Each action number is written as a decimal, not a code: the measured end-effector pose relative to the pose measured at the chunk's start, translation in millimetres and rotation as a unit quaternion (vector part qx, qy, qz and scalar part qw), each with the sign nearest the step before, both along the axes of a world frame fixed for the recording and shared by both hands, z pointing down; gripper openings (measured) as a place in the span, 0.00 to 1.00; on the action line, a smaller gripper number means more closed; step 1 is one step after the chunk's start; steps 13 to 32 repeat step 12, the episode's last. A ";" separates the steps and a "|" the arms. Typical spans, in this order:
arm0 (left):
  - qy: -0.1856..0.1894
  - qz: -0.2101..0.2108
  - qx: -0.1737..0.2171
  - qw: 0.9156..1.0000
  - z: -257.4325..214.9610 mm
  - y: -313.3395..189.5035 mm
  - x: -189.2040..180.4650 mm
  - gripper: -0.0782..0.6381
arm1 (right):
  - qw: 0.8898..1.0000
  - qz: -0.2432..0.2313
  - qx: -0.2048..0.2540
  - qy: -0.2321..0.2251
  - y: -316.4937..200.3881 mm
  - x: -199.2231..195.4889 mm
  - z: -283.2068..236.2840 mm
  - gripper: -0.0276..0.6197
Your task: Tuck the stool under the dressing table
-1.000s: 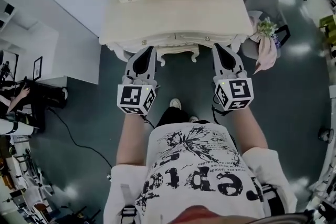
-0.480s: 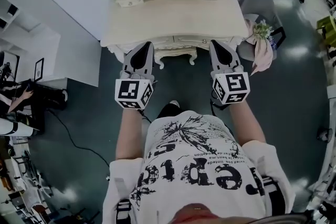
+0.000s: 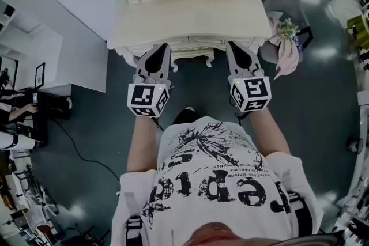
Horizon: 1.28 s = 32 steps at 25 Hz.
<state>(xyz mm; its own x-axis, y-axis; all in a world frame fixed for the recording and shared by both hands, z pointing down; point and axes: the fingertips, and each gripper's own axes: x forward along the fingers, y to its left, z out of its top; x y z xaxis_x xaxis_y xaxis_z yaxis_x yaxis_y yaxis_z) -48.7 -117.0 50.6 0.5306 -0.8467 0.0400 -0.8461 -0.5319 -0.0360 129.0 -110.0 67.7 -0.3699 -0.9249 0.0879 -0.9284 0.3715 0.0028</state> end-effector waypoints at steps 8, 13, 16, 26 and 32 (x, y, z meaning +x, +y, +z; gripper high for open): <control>-0.001 0.003 0.003 1.000 -4.0 -10.1 5.3 0.14 | 1.000 -0.004 0.002 0.008 -7.7 -3.2 2.1 0.07; 0.001 0.003 0.003 1.000 -6.4 -17.0 7.5 0.14 | 1.000 -0.009 0.002 0.010 -15.6 -2.2 1.4 0.07; 0.001 0.003 0.003 1.000 -6.4 -17.0 7.5 0.14 | 1.000 -0.009 0.002 0.010 -15.6 -2.2 1.4 0.07; 0.001 0.003 0.003 1.000 -6.4 -17.0 7.5 0.14 | 1.000 -0.009 0.002 0.010 -15.6 -2.2 1.4 0.07; 0.001 0.003 0.003 1.000 -6.4 -17.0 7.5 0.14 | 1.000 -0.009 0.002 0.010 -15.6 -2.2 1.4 0.07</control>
